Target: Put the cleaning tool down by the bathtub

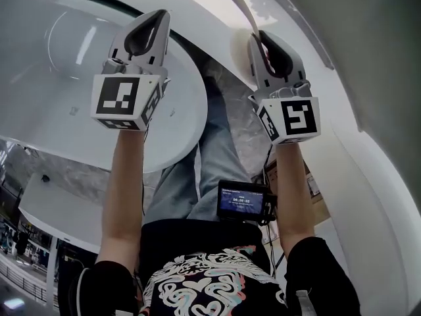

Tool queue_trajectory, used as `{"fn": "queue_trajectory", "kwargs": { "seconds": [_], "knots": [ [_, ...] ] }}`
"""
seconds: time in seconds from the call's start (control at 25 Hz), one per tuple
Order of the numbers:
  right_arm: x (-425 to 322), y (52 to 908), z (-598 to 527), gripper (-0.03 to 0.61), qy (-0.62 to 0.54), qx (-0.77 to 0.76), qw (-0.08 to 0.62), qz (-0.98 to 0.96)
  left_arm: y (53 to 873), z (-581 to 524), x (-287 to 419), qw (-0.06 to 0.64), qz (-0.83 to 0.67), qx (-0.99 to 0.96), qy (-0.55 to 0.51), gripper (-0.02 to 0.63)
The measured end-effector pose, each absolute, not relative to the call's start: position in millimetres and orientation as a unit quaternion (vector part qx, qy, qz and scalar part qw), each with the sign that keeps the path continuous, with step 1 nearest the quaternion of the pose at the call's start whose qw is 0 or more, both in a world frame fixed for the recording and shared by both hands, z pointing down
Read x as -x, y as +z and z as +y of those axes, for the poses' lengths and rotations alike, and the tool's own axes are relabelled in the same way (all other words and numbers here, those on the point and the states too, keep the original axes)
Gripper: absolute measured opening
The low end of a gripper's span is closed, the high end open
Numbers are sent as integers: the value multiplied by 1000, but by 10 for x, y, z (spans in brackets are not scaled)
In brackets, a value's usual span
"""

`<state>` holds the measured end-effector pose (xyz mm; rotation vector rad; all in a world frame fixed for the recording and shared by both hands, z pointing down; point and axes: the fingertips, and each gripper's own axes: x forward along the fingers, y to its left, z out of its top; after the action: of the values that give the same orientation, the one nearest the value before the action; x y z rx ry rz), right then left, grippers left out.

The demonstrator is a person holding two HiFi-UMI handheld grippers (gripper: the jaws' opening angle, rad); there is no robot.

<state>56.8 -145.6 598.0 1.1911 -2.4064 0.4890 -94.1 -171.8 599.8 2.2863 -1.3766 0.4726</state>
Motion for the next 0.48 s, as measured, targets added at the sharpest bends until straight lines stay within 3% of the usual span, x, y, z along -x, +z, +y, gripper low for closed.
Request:
{"fn": "queue_trajectory", "kwargs": {
  "seconds": [0.48],
  "knots": [
    [-625,6419,-1535,64,167,-414,238,-863,6446,-1732,797,242,-490,-817,185,17]
  ]
}}
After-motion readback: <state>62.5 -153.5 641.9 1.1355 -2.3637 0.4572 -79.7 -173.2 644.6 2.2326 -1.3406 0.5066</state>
